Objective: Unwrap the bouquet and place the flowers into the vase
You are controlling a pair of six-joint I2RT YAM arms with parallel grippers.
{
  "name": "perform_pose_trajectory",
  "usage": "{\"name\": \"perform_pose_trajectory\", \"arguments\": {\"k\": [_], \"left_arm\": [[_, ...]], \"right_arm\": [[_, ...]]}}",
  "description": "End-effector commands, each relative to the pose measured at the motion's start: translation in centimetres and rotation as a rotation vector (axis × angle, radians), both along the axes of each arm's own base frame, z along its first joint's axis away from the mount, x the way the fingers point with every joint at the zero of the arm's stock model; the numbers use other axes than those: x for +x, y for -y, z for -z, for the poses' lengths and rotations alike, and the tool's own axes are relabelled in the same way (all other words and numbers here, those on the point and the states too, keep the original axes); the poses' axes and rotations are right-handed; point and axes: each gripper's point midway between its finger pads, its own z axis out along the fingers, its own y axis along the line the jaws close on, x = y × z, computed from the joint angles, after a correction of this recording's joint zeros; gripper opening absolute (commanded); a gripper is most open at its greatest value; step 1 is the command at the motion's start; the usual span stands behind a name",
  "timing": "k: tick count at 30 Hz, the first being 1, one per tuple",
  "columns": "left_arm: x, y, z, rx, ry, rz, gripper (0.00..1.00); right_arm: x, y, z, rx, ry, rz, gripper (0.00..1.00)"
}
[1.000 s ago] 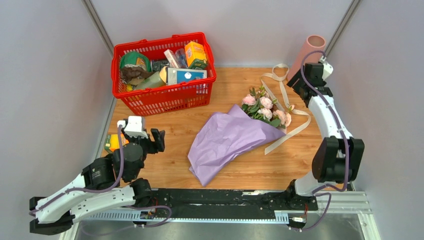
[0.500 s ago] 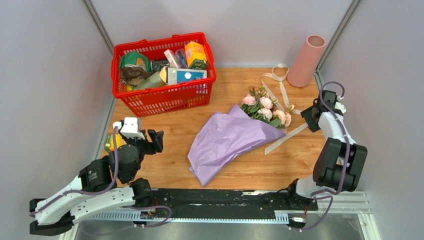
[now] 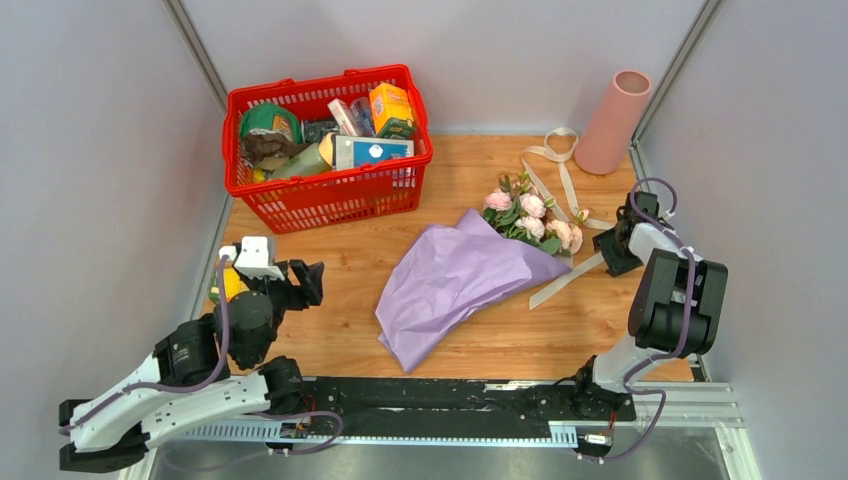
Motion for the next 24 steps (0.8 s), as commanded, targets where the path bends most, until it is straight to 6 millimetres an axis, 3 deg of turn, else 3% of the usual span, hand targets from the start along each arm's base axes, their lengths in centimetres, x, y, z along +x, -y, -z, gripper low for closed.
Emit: {"name": "perform_pose_trajectory", "arguments": {"k": [1,6,11,13,20,24], "left_arm": [[0.0,-0.5,-0.6,-0.022,0.016,-0.02,0.77],[0.0,-1.1,-0.8,-0.032,0.025,-0.04,0.77],[0.0,-1.9,-1.0,-0.05,0.038,-0.069,0.77],[0.0,-2.1,-1.1,-0.056,0.042,-0.078,0.77],[0.1,-2.1,-1.0,-0.052,0.049,-0.085,0.76],[0.4,-1.6,-0.5,-0.006,0.038,-0.086,0.76]], "right_arm": [[1.2,1.3,1.0,-0.031,0.012,0.071,0.56],[2.6,1.8,1.7,-0.033,0.003,0.078,0.44],[4.7,2.6,2.5,-0.046,0.026,0.076,0.11],[7.5,2.3,2.0,-0.027,0.11,0.027,0.0],[19.8,-1.5,-3.6,0.027,0.499,-0.243,0.0],[25.3,-4.4,-3.9,0.064,0.581,-0.352,0.0]]}}
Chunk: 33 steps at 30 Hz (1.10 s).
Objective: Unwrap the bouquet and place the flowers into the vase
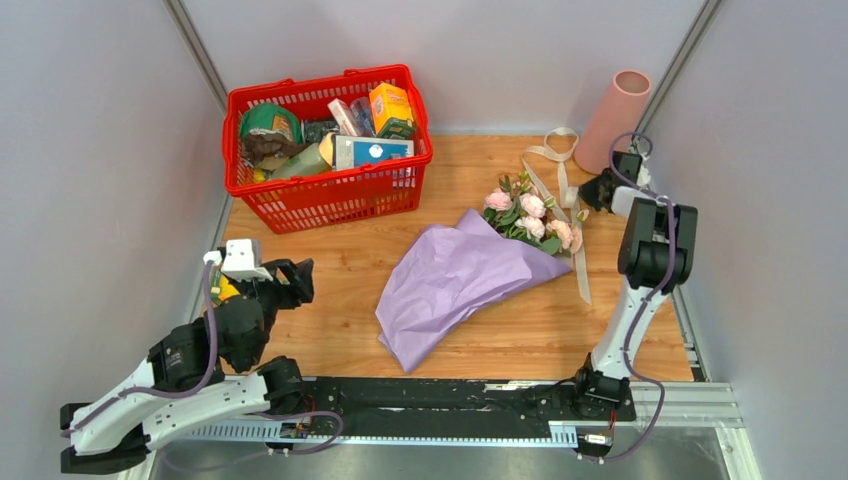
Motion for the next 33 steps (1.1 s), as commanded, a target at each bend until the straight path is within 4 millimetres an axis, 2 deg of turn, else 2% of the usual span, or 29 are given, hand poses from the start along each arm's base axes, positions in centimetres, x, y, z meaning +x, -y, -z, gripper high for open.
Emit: {"name": "perform_pose_trajectory", "arguments": {"k": [1,4,6,9,11,13,15,21,26,29,32,33], "left_arm": [[0.5,0.4,0.2,0.044,-0.004,-0.019,0.76],[0.7,0.9,0.7,0.089,-0.021,-0.019,0.76],[0.9,1.3,0.9,0.111,-0.033,-0.02,0.76],[1.1,2.1,1.5,0.145,-0.056,-0.006,0.76],[1.2,2.9,1.8,0.163,-0.072,0.015,0.76],[1.3,3.7,2.4,0.175,-0.096,0.035,0.76],[1.3,4.5,2.9,0.162,-0.12,0.045,0.76],[0.9,6.3,4.5,0.1,-0.174,0.097,0.76],[0.0,7.6,5.4,0.053,-0.235,0.161,0.76],[-0.6,8.4,6.8,0.042,-0.299,0.179,0.76],[-1.2,8.7,8.3,0.052,-0.367,0.187,0.76],[-1.4,9.0,8.9,0.05,-0.391,0.188,0.77]], "right_arm": [[8.3,-4.2,-4.3,0.013,0.249,-0.196,0.0],[11.6,-5.7,-5.6,-0.024,0.326,-0.273,0.0],[13.0,-6.4,-5.9,-0.052,0.361,-0.308,0.0],[14.9,-7.1,-6.8,-0.068,0.44,-0.34,0.0],[15.8,-7.7,-6.8,-0.049,0.464,-0.357,0.0],[16.3,-8.6,-7.7,-0.033,0.49,-0.392,0.02],[15.9,-8.8,-8.2,-0.043,0.49,-0.398,0.03],[12.9,-8.4,-9.4,-0.089,0.46,-0.372,0.08],[10.2,-8.3,-11.6,-0.158,0.432,-0.411,0.29],[8.0,-8.2,-12.7,-0.225,0.405,-0.463,0.41],[6.0,-8.1,-11.9,-0.297,0.352,-0.53,0.53],[5.5,-7.9,-11.0,-0.315,0.315,-0.543,0.57]]}}
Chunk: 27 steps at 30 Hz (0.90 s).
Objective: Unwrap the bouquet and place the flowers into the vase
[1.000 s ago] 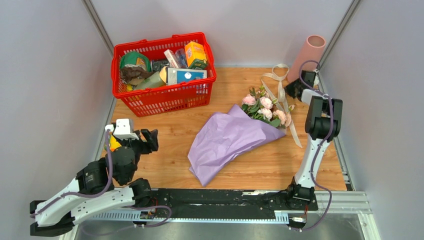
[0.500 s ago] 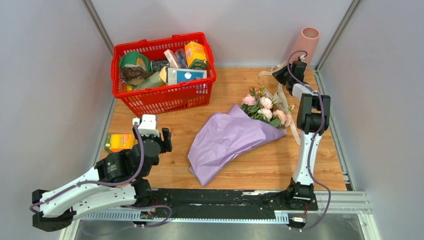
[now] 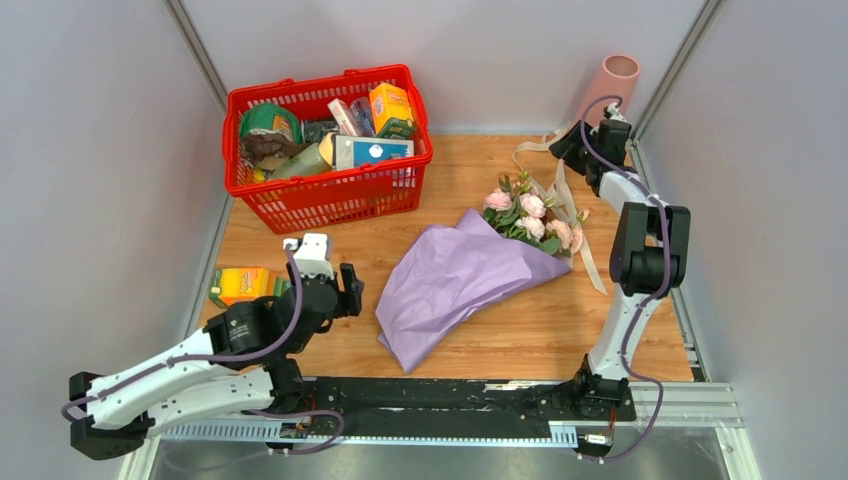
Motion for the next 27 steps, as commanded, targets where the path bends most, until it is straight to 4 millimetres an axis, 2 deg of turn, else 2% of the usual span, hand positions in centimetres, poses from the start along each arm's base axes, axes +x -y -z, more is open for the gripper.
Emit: {"name": "perform_pose_trajectory", "arguments": {"k": [1,5,10,16,21,25,27], "left_arm": [[-1.3,1.1,2.8,-0.018,-0.133,0.009,0.77],[-2.1,1.4,4.7,-0.02,-0.209,0.003,0.77],[-2.9,2.5,6.5,-0.052,-0.278,0.023,0.77],[-3.1,2.3,8.3,-0.023,-0.321,-0.013,0.79],[-2.9,2.5,9.7,-0.01,-0.366,-0.014,0.78],[-2.5,2.8,10.2,-0.006,-0.379,-0.013,0.78],[-2.2,2.8,10.4,0.003,-0.382,-0.015,0.77]], "right_arm": [[-2.4,1.1,-0.4,-0.192,-0.045,-0.061,0.6],[-3.8,2.1,2.1,-0.256,-0.159,-0.061,0.7],[-4.1,3.1,4.7,-0.307,-0.252,-0.058,0.77],[-3.8,2.4,7.8,-0.286,-0.306,-0.124,0.83],[-3.0,2.5,9.4,-0.288,-0.33,-0.129,0.77],[-2.0,2.3,9.8,-0.295,-0.328,-0.119,0.62],[-1.1,1.8,9.5,-0.304,-0.31,-0.122,0.49]]}}
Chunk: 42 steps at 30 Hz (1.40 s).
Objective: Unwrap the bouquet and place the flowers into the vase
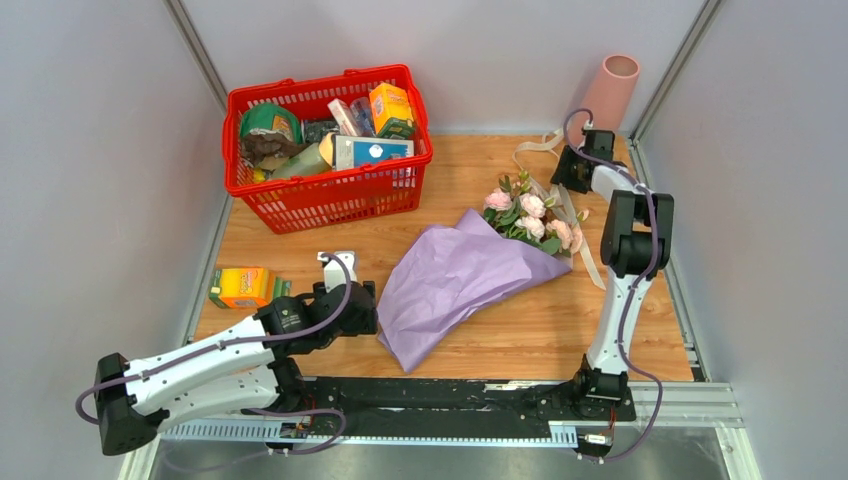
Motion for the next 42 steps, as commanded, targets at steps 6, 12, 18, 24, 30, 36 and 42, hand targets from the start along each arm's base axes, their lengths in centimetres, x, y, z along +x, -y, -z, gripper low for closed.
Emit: {"name": "perform_pose_trajectory", "arguments": {"k": [6,12,18,24,30,36,42], "left_arm": [[1.1,0.6,0.2,-0.017,-0.004,-0.015,0.76],[1.5,1.0,0.2,-0.043,0.011,-0.015,0.75],[2.1,1.5,-0.1,-0.043,0.028,-0.003,0.75],[2.3,1.9,0.1,-0.03,0.019,0.006,0.75],[2.4,1.9,0.1,-0.031,0.023,0.006,0.75],[2.3,1.9,0.2,-0.039,0.019,-0.004,0.75],[2.3,2.1,-0.1,-0.054,0.022,0.007,0.75]], "right_arm": [[5.5,-2.3,-2.6,-0.033,0.109,-0.014,0.03],[10.6,-4.9,-9.5,0.052,0.412,-0.048,0.0],[11.9,-7.0,-18.9,0.086,0.842,-0.083,0.01],[13.9,-7.2,-25.6,0.065,1.02,-0.107,0.06],[14.6,-7.2,-30.0,0.03,1.146,-0.125,0.07],[14.2,-8.8,-29.1,0.013,1.078,-0.132,0.4],[12.2,-6.8,-27.3,-0.076,0.876,-0.055,0.64]]}}
